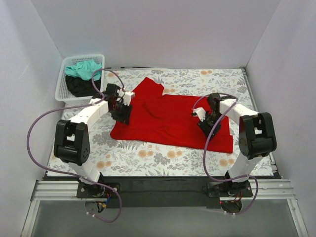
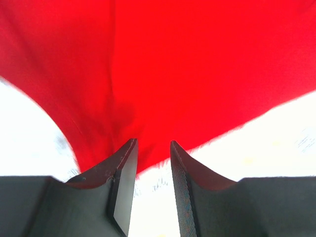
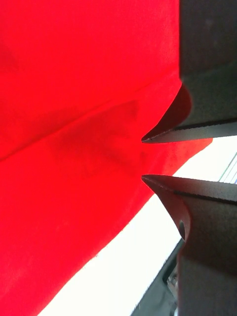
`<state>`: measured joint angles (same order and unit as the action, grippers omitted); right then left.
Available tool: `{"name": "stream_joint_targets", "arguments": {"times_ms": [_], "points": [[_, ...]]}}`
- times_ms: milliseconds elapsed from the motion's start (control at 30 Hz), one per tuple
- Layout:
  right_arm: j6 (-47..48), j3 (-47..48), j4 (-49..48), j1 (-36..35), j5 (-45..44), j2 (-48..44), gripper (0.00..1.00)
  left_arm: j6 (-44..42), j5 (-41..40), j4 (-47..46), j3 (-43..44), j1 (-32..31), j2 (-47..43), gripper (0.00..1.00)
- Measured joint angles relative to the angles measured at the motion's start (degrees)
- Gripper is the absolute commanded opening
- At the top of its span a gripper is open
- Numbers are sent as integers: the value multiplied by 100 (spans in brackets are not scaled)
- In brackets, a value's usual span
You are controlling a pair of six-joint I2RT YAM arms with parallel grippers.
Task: Fold and stack the t-shirts
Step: Fold the tshirt
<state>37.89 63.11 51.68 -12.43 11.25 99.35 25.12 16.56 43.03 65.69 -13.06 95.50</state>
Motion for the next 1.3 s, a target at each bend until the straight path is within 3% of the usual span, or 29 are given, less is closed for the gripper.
{"name": "stream_joint_targets", "arguments": {"times_ms": [267,367,567,800,1167,1300], "points": [[-24,2398,398,577,282,407,57,267,448,-385,2612,-116,1349,43],[-42,3491,350,1001,310,1069,63,442,442,-407,3735,-116,2223,50],[-199,5062,260,1596,291,2538,63,802,315,-514,5928,-116,3950,60],[-321,5611,144,1768,105,3497,57,970,-31,-1034,5932,-57,4207,60],[-367,5713,-251,1982,122,3731,55,1027,-269,-1554,5884,70,4441,60],[-380,5718,-323,2020,127,3818,50,1025,-365,-1650,5888,101,4754,60]]}}
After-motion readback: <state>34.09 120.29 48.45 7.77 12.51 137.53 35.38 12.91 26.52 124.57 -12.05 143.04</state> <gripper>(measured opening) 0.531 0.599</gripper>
